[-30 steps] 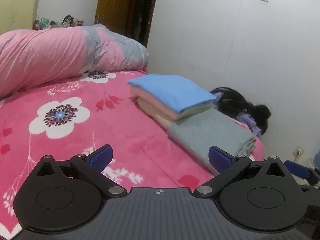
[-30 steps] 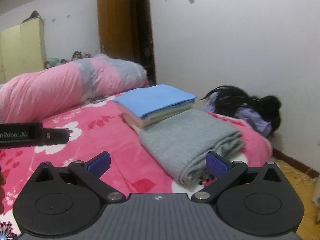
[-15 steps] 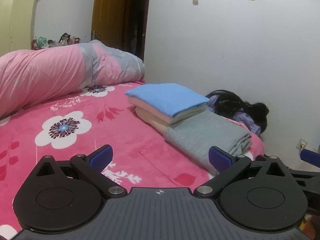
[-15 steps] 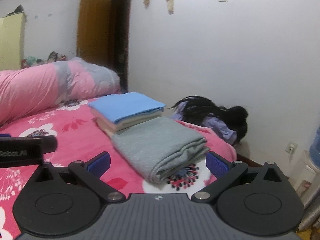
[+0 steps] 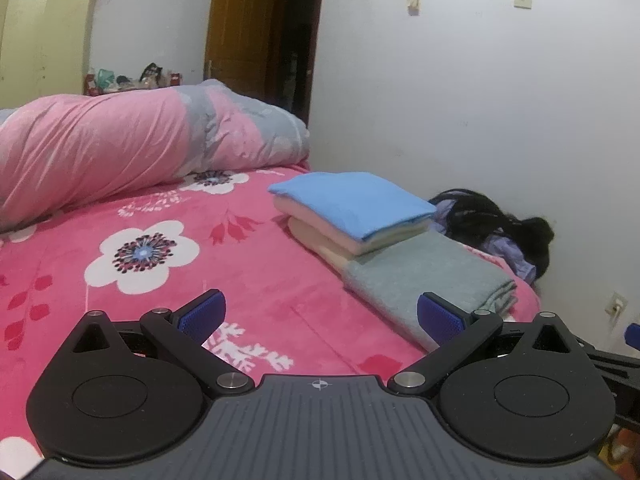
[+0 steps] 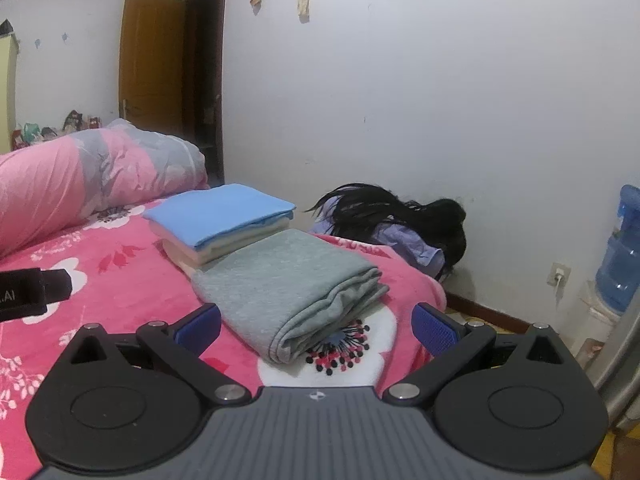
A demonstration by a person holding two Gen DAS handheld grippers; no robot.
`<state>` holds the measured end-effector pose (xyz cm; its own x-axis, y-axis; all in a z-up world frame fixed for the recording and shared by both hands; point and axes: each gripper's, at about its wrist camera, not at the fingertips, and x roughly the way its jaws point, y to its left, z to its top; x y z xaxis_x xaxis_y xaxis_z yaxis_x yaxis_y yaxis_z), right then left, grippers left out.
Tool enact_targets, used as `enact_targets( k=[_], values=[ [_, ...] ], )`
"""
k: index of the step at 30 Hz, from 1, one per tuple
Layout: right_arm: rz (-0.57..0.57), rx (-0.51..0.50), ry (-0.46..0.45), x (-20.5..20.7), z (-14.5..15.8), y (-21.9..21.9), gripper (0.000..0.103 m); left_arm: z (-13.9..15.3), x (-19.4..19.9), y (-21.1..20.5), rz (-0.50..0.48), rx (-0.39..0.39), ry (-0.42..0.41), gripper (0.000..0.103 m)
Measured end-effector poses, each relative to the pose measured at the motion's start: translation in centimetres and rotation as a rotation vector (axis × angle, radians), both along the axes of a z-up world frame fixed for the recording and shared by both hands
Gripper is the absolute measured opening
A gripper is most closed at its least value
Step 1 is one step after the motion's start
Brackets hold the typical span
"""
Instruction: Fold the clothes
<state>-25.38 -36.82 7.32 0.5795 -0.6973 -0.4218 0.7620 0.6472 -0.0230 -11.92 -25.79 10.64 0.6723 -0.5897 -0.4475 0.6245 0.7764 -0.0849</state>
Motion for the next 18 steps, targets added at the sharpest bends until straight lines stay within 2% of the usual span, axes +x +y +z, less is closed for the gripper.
enact_targets(
  k=[5, 18],
  values=[
    [0.016, -0.028, 0.015, 0.32, -0.11, 0.64, 0.103, 0.18, -0.44, -0.1, -0.005, 0.012, -0.018, 0.103],
    [0.032, -0.008, 0.015, 0.34, -0.4, 0.59, 0.103, 0.13, -0.74, -0.35, -0.015, 0.018, -0.016, 0.103]
  ],
)
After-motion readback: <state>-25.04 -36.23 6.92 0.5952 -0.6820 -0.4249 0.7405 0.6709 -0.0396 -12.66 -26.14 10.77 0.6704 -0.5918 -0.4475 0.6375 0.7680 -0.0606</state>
